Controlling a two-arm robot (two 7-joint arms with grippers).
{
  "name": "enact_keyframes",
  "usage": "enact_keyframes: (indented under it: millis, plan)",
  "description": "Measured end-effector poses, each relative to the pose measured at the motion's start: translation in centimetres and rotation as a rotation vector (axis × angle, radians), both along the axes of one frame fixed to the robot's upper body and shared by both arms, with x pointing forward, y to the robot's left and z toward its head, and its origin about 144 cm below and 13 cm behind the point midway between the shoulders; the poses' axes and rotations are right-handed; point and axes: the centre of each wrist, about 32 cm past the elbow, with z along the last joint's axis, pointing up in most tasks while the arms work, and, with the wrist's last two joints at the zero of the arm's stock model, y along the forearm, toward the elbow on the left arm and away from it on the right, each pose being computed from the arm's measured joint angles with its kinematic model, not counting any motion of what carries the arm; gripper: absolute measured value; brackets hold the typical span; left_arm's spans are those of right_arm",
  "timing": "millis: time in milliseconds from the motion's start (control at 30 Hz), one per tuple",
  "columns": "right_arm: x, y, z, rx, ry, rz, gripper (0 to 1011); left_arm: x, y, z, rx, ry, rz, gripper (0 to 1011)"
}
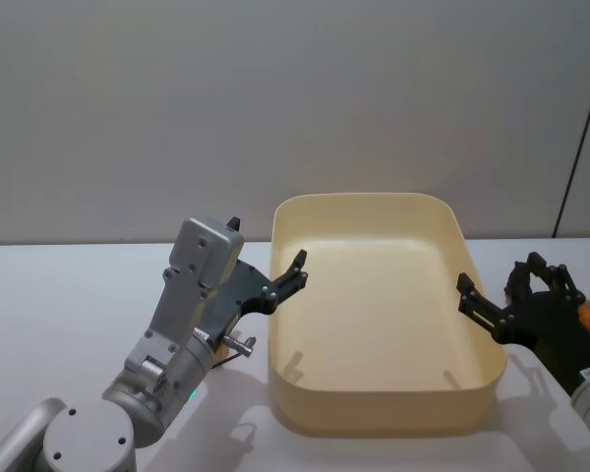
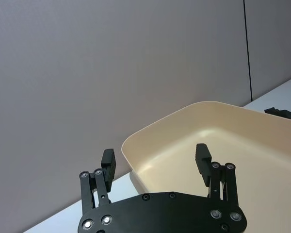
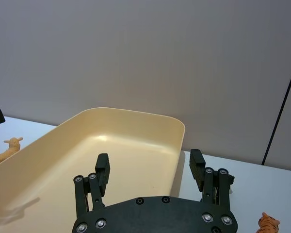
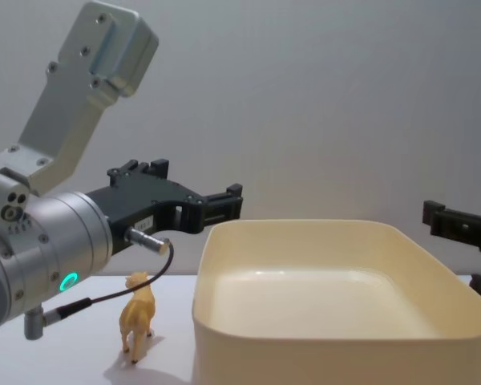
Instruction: Pick up the toy alternately with two hands and place it into the central storage box.
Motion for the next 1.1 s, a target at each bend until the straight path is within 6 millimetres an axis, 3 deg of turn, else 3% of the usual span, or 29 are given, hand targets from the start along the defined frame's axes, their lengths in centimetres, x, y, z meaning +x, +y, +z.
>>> enact_keyframes:
  millis: [1100]
  plan:
    - [0.00, 0.00, 0.00, 0.000, 0.000, 0.000, 1001, 0.00, 0.00, 0.00, 0.000, 0.000, 0.000, 1001]
